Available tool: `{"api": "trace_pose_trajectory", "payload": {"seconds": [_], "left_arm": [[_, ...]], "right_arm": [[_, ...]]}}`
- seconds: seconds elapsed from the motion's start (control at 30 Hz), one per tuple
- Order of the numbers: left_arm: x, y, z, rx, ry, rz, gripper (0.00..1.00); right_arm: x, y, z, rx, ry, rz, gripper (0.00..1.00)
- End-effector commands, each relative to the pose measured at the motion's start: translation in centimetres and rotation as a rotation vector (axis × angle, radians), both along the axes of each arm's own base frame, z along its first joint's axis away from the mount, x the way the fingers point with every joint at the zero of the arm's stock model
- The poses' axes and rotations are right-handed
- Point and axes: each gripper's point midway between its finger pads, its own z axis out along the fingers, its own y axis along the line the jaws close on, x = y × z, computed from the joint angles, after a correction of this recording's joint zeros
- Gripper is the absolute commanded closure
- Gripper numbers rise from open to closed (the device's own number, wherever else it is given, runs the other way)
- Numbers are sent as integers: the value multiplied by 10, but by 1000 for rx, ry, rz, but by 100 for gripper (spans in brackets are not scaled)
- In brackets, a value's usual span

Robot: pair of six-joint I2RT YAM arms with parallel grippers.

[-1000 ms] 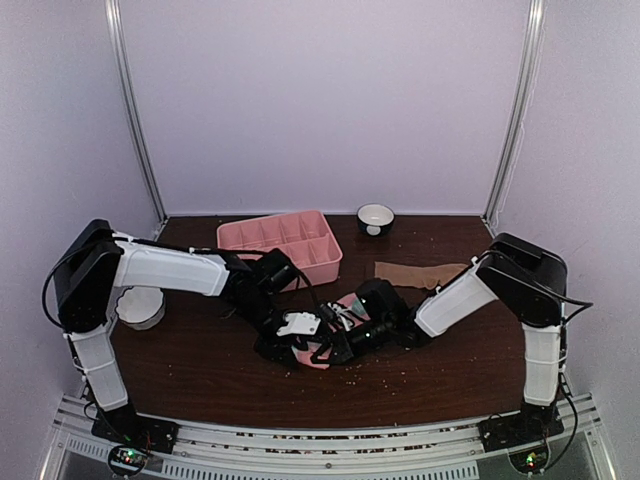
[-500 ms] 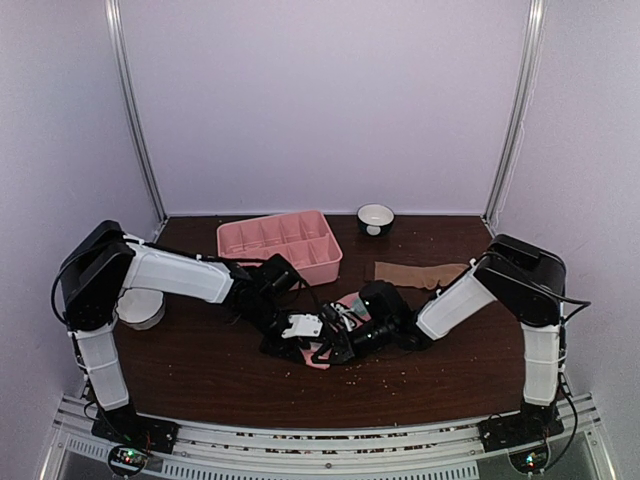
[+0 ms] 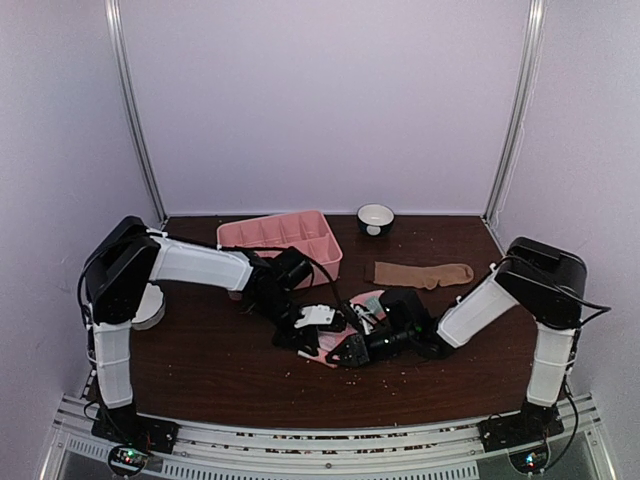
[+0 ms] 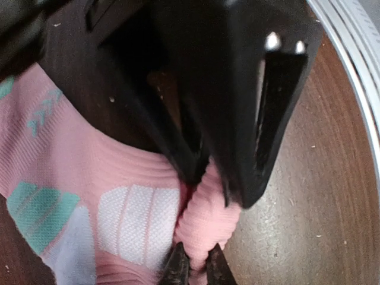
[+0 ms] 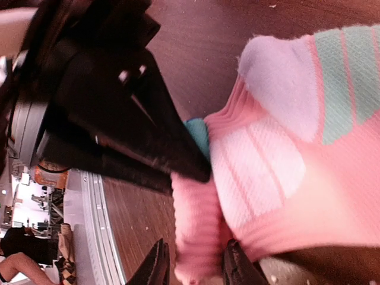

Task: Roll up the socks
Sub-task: Roll the sock at the center of the board.

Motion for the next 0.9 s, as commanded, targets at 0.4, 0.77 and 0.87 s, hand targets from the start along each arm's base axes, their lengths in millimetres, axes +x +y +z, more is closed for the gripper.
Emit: {"api": "trace_pose_trajectory", "payload": {"seconds": [0.4,0.77,0.87], "left_arm": [[-37,33,-19,189,570,66,100],[-34,34,-30,264,606,119,100],[-23,34,-40,301,554,178,100]], "right_arm": [[19,-114,21,-260,-486,-371,0],[35,-138,46,-244,-545,-473,0],[7,-112,47,-282,-730,-309,0]]}}
